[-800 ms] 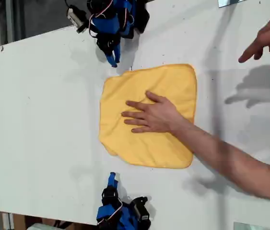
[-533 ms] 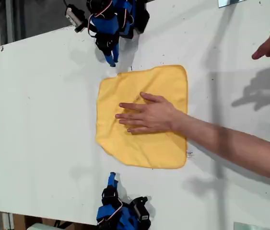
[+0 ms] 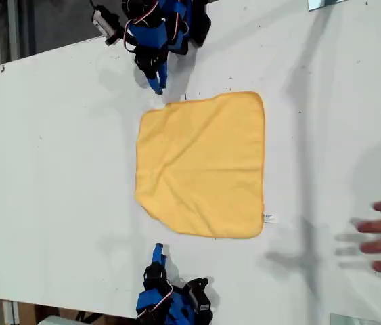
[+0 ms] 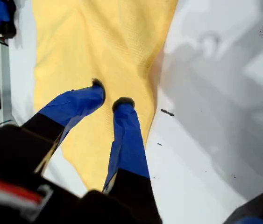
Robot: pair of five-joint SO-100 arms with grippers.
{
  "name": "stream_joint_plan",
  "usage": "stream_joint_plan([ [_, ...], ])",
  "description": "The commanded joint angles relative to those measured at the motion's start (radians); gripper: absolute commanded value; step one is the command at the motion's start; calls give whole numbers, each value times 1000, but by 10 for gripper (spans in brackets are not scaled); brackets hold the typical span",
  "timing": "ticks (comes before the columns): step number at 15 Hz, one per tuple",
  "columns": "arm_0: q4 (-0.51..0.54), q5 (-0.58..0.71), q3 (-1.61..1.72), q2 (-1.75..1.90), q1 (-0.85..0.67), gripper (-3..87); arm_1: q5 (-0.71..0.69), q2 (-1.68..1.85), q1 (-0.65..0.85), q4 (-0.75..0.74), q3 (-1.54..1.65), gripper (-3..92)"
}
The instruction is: Grasp corners of a square towel and fold twice.
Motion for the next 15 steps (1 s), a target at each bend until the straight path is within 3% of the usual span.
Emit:
stream_joint_plan([
  [1,-11,9,3,0,8,189,-14,-3,5,12,-9,100],
  [15,-14,23,5,0,9,189,-14,-3,3,12,-9,100],
])
